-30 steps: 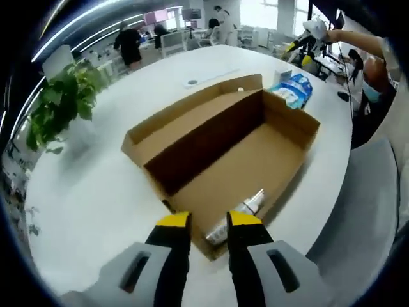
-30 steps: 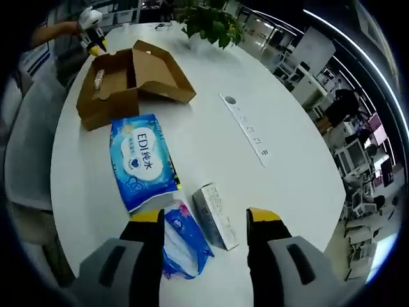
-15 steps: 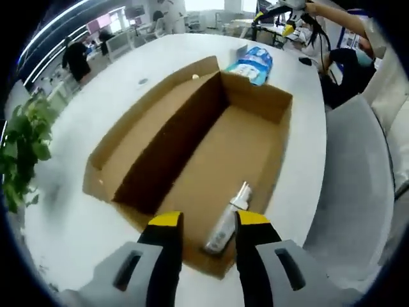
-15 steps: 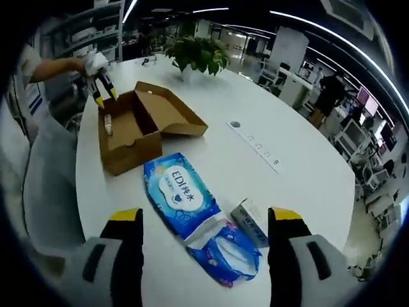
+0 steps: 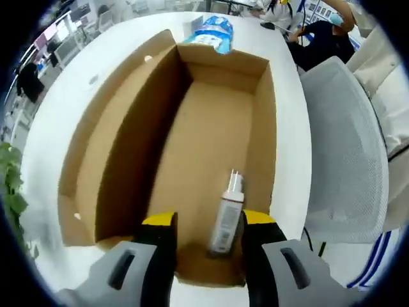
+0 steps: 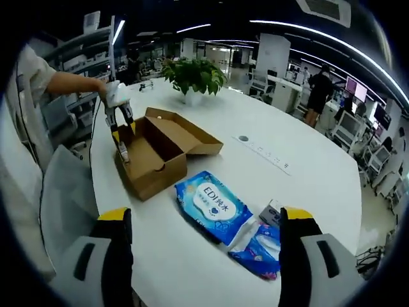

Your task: Operate the shoe box by opening the lid, removing the specified soft item, and placing it in the target area until the item is outside and the box remains undamaged.

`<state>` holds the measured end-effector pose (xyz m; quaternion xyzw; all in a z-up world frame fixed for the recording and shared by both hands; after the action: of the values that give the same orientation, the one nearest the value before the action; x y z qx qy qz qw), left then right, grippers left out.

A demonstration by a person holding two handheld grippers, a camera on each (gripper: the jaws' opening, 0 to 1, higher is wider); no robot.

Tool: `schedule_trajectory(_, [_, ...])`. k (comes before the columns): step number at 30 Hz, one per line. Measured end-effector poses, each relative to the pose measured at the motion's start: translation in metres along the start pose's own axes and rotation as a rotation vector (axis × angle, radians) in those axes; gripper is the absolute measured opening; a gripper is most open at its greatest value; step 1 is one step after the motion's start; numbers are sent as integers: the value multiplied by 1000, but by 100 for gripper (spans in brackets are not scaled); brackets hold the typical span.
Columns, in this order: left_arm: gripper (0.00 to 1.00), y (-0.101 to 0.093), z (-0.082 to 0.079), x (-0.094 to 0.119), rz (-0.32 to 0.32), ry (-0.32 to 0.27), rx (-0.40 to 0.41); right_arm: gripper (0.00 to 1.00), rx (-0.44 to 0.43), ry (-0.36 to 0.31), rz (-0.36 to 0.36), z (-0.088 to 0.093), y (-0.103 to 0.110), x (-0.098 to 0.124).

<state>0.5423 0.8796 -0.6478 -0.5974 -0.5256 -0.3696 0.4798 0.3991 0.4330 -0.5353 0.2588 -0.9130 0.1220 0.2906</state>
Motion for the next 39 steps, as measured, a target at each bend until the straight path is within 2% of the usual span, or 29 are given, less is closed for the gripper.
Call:
schedule_trajectory(2, [39, 3, 0, -1, 2, 30, -15, 94, -19, -17, 14, 0, 5, 3])
schedule_trajectory(6, [41, 3, -3, -5, 28, 51, -32, 96, -38, -48, 36, 2, 20, 11])
schedule_trajectory(10, [44, 0, -4, -12, 73, 109, -107, 96, -56, -53, 40, 4, 33, 15])
schedule_trajectory(17, [44, 6, -7, -25, 113, 142, -161, 96, -90, -52, 57, 9, 48, 21])
schedule_trajectory(27, [44, 17, -9, -39, 161, 170, -218, 96, -145, -32, 86, 30, 58, 22])
schedule_trajectory(32, [43, 17, -9, -45, 164, 177, -219, 96, -161, -15, 94, 36, 63, 22])
schedule_trajectory(39, [44, 16, -8, -50, 147, 169, -222, 95, -171, -26, 105, 39, 66, 21])
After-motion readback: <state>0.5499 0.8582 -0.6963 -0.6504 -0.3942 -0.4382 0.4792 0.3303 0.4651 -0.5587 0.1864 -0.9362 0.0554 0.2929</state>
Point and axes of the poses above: the point that each gripper's makers call its tool centre point, and the gripper's own axes: x roughly backward along the fingers, y roughly to its left, z roughly out of its underside, the point moved 10 cm from there along x, roughly backward along the fingers, and after that the axes turned 5 degrees about z, right-handed, at the moved point
